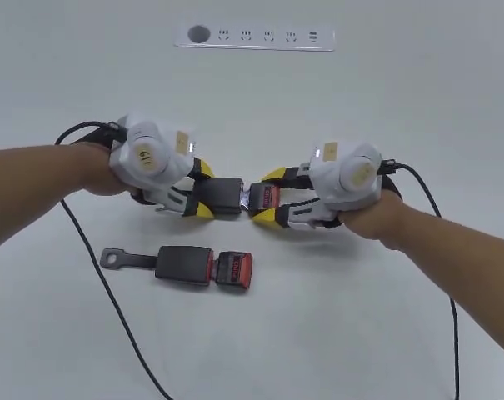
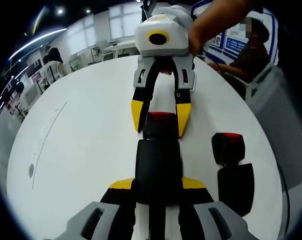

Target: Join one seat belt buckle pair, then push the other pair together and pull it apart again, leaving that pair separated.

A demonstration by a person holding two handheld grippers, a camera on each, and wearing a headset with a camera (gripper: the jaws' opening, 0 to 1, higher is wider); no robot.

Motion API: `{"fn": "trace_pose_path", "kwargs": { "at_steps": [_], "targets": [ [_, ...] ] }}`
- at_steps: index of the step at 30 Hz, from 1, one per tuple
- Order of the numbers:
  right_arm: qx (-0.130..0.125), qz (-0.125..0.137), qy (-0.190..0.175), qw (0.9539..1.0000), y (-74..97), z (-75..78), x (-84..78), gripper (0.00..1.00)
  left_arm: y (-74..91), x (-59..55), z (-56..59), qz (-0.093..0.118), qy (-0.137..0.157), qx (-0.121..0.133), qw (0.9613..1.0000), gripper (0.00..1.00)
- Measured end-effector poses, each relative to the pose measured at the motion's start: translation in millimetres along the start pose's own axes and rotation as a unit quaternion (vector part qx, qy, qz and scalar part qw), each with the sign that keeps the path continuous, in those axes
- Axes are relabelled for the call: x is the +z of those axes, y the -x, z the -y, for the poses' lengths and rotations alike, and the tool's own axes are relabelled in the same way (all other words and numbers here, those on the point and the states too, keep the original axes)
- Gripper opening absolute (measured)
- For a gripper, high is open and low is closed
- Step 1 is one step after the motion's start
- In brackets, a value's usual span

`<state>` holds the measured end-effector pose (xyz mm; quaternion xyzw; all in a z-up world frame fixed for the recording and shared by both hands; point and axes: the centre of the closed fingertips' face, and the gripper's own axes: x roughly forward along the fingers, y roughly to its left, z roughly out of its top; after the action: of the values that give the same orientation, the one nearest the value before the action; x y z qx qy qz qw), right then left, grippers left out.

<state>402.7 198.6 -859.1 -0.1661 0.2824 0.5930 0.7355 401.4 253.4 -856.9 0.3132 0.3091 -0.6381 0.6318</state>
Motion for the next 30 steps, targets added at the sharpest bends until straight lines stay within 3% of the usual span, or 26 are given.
{"fn": "trace_pose_path", "kwargs": {
  "at_steps": [6,18,30],
  "targets": [
    [-0.002,0.000,-0.001,1.0000,11.0,1.6,-8.0,0.36,0.0,0.5,-0.1,0.003,0.003,0.001,1.0000,0.34],
    [-0.002,0.006,-0.003,1.0000,20.4,-3.2,-9.1,0.36,0.4,0.5,0.8,0.006,0.006,0.003,1.0000,0.34],
    [-0.002,-0.004,-0.010,0.9999,50.2,0.2,-28.1,0.36,0.6,0.5,0.9,0.007,0.008,0.003,0.9999,0.34]
  ]
}}
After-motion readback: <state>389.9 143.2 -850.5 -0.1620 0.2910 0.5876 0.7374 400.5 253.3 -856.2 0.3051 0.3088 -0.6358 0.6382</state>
